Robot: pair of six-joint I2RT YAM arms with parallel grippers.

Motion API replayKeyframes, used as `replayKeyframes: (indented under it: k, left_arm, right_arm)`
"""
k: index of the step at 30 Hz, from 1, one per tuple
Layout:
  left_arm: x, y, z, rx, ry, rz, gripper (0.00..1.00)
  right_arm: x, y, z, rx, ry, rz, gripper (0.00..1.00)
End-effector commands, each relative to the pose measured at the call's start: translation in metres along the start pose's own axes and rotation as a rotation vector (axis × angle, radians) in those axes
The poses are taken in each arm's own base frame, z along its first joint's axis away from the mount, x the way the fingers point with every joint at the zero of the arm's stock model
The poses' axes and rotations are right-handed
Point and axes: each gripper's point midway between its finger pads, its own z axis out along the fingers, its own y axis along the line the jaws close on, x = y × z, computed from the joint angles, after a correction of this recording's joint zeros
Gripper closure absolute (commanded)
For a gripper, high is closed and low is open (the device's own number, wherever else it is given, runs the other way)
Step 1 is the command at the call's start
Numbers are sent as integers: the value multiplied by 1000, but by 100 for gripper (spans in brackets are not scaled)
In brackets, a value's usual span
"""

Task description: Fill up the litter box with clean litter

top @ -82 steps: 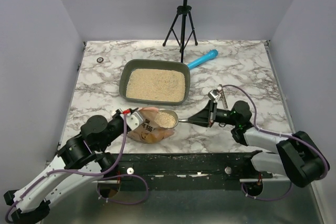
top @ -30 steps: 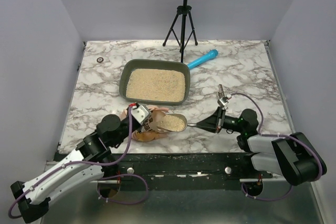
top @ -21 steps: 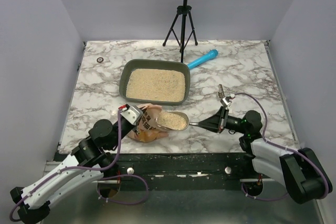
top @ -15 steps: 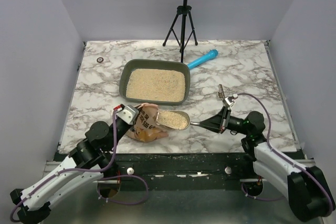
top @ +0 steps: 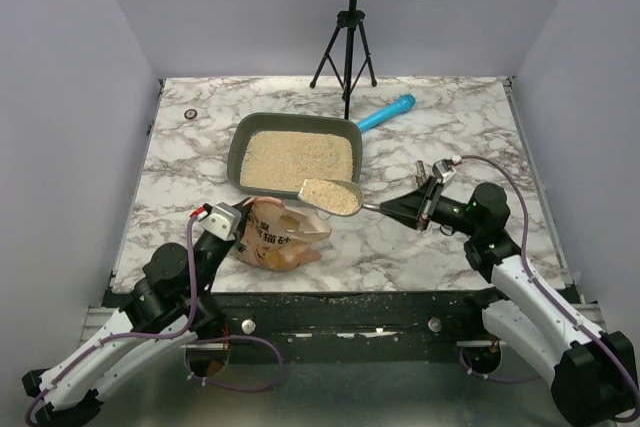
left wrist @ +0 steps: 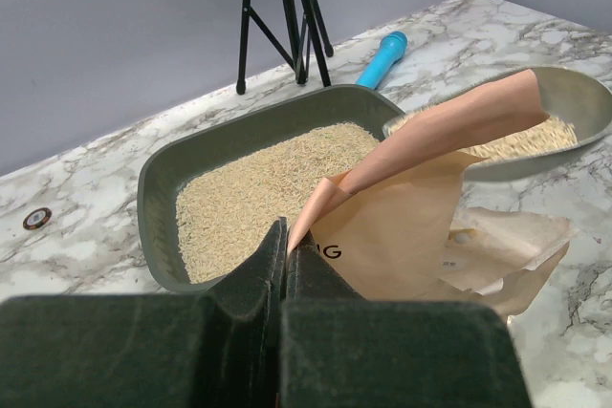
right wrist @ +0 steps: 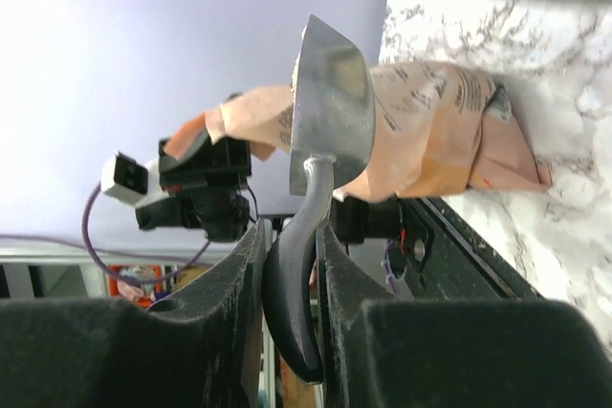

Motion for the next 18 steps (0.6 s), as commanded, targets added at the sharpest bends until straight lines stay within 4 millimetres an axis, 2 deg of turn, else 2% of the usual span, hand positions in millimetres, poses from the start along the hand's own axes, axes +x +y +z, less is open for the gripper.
replayKeyframes:
  k: [1,4,8,9,14,18]
  left_arm:
    - [-46,18,-5,-78,-149,-89,100]
    - [-49,15,-5,-55,-160,-99,100]
    - [-50,13,-6,-45,-162,-106,100]
    - [-50,13,-5,-45,-159,-108,100]
    - [-47,14,-4,-56,-137,-125,100]
    - [-48,19,-5,-82,-136,-139,100]
  right_arm:
    - [-36,33,15,-15,-88,-53,100]
    - [-54,43,28,-12,-98,-75,100]
    - [-85,43,49,28,-131,-106,100]
    - [-95,49,55,38,-141,-140,99]
    - [-132,25,82,199,-132,-219,99]
    - [-148,-14,92,365,-78,-269,100]
